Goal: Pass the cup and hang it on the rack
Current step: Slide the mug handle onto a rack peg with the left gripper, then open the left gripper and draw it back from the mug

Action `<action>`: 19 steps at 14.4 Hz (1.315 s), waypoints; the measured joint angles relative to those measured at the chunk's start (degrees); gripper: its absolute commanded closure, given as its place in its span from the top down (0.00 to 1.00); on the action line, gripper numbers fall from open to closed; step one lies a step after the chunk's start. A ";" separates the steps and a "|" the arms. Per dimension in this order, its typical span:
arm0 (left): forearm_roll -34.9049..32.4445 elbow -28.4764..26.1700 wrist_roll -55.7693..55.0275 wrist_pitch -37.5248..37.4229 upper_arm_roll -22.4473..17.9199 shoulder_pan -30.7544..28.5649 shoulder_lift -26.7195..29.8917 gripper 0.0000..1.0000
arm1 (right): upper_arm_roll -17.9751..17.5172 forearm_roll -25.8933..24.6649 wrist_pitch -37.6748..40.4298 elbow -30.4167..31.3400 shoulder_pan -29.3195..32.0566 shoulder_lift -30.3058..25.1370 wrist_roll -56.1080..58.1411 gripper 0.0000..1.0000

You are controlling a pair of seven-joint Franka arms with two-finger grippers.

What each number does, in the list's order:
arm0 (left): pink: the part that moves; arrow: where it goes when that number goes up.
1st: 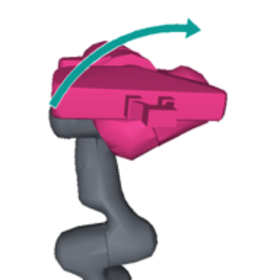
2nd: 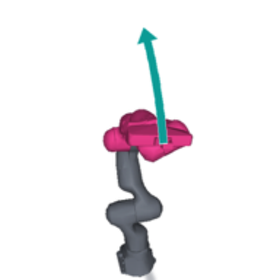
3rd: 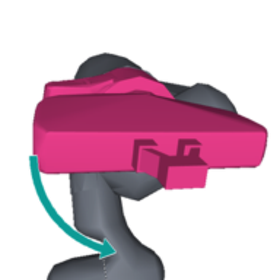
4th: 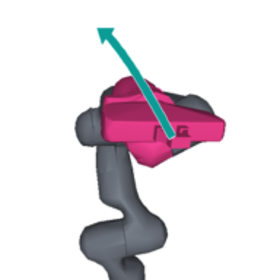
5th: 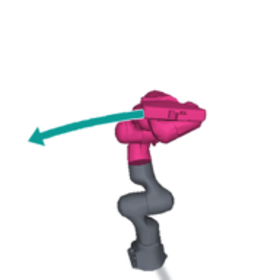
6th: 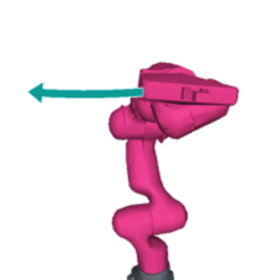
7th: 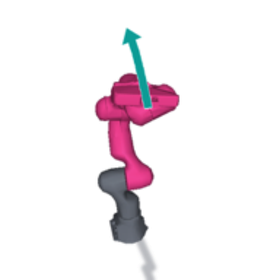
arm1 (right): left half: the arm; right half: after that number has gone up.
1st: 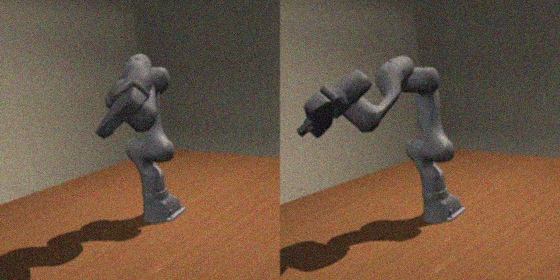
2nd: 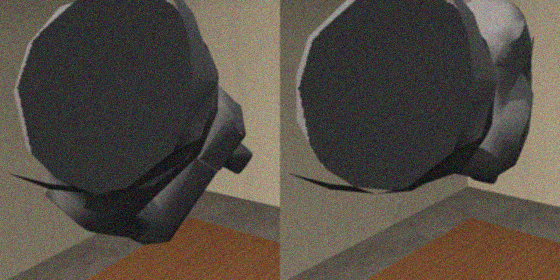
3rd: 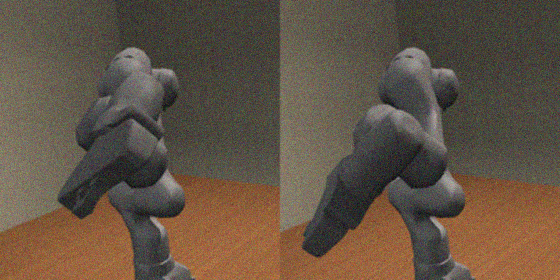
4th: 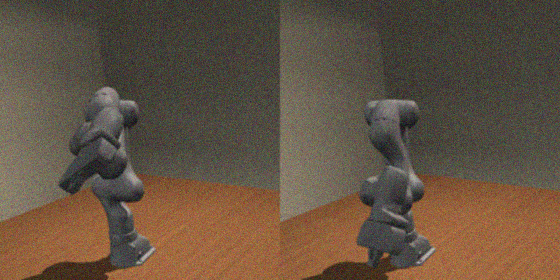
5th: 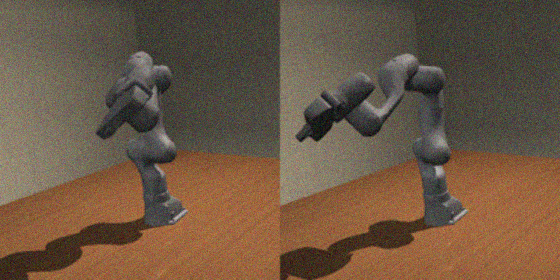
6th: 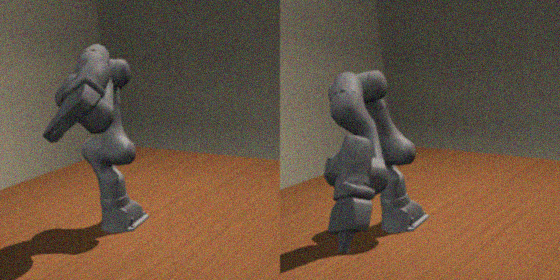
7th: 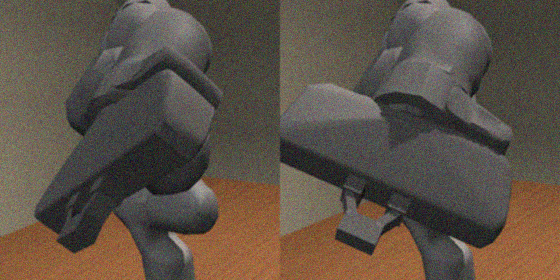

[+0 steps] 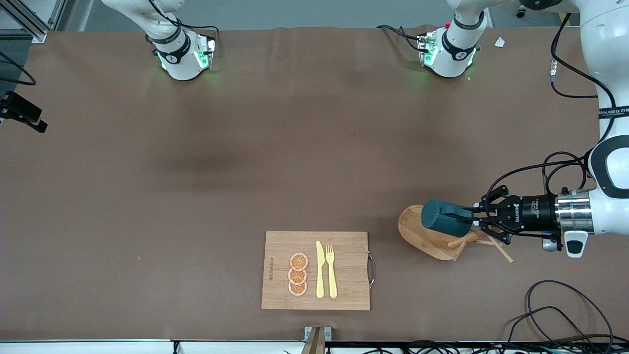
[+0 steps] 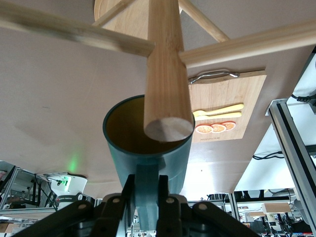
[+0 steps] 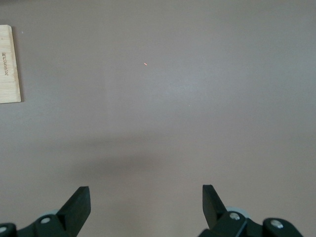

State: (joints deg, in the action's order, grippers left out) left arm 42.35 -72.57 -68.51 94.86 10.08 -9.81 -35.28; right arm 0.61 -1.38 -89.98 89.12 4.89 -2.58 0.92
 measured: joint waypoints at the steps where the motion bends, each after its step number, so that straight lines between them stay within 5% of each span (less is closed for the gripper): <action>1: 0.00 0.00 0.00 0.01 -0.03 -0.02 0.00 0.00 | 0.00 0.00 -0.01 0.01 0.00 0.00 0.00 1.00; 15: 0.00 -0.01 0.01 3.55 -0.37 -1.78 -1.58 0.05 | 0.00 0.00 -0.01 0.03 0.00 0.00 0.00 1.00; 17: 0.00 0.00 0.01 3.72 -0.36 -1.78 -1.90 0.20 | 0.00 0.00 -0.01 0.03 0.00 0.00 0.00 1.00; 19: 0.00 0.00 0.01 4.36 -0.35 -1.78 -2.15 0.74 | 0.00 0.00 -0.02 0.03 0.00 0.00 0.00 1.00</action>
State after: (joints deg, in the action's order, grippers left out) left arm 42.35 -72.57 -68.50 99.22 9.73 -11.59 -37.44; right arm 0.61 -1.38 -90.00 89.15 4.89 -2.58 0.92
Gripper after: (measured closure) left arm 0.789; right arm 0.000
